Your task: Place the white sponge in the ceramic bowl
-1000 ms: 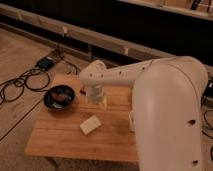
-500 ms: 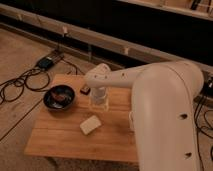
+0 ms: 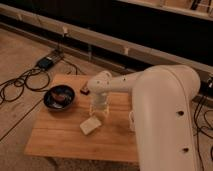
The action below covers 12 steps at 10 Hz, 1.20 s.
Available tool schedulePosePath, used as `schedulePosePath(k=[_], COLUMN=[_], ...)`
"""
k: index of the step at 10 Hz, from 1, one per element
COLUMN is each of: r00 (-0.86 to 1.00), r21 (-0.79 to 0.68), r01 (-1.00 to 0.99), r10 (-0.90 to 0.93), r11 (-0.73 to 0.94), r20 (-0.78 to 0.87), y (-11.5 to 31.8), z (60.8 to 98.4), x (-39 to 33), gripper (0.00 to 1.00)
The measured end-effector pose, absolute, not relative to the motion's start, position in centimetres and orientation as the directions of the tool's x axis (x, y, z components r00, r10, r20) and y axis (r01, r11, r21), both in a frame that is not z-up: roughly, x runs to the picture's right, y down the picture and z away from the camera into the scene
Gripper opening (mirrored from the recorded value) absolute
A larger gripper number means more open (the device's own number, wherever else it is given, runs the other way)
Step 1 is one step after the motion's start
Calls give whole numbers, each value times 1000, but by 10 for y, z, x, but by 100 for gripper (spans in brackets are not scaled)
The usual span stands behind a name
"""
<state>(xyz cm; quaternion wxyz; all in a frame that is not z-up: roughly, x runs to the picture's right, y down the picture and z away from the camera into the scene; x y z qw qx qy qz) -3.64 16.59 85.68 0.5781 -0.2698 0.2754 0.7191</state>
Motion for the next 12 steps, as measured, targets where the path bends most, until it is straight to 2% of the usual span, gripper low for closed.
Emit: schedulePosePath(k=[12], r00=[-234], r21=[133], r01=[-969], r10=[599], r11=[-209], r20=[-765], y=[184], z=[854], x=[-58], gripper=[65])
